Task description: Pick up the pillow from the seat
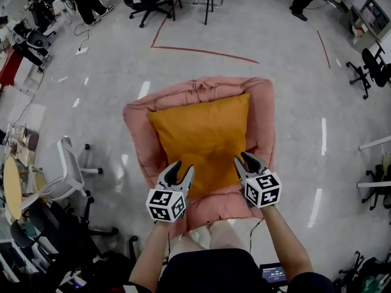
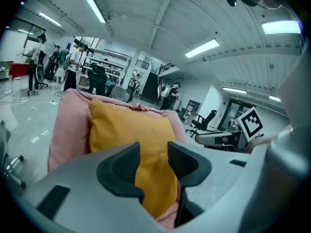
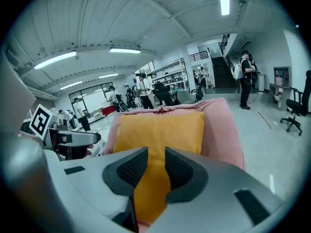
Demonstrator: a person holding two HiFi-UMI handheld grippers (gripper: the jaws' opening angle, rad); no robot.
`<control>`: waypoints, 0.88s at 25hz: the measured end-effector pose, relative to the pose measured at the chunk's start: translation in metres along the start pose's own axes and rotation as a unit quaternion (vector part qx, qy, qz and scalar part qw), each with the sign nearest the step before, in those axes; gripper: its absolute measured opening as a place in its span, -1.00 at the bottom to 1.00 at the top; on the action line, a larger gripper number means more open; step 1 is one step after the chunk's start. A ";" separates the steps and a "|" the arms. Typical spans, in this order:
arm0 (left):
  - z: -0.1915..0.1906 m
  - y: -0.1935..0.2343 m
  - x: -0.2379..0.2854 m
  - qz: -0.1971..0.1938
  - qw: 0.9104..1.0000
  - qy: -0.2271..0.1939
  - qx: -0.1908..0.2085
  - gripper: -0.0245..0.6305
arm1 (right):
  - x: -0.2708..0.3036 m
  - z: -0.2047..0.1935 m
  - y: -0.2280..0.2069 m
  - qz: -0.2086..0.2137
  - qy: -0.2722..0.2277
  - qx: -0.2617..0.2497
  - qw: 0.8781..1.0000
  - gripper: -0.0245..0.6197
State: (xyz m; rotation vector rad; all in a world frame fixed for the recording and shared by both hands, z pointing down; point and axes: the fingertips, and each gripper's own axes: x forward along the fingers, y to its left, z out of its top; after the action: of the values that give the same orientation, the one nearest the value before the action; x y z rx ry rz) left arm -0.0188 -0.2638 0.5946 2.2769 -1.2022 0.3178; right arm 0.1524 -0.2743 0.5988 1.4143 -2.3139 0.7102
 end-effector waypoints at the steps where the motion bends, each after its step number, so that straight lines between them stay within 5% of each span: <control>1: -0.003 0.001 0.002 0.001 1.000 0.004 -0.003 -0.39 | 0.001 -0.003 -0.003 0.000 0.004 0.002 1.000 -0.58; 10: -0.022 0.022 0.010 0.032 0.999 0.014 -0.034 -0.13 | 0.016 -0.024 -0.027 -0.011 0.039 0.018 0.999 -0.20; 22: -0.053 0.049 0.027 0.066 0.995 0.033 -0.062 0.35 | 0.044 -0.057 -0.040 0.000 0.070 0.040 0.997 0.01</control>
State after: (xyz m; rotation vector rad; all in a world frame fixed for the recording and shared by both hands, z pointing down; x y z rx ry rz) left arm -0.0414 -0.2757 0.6676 2.0712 -1.3033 0.3558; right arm 0.1697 -0.2882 0.6779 1.3535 -2.1998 0.8827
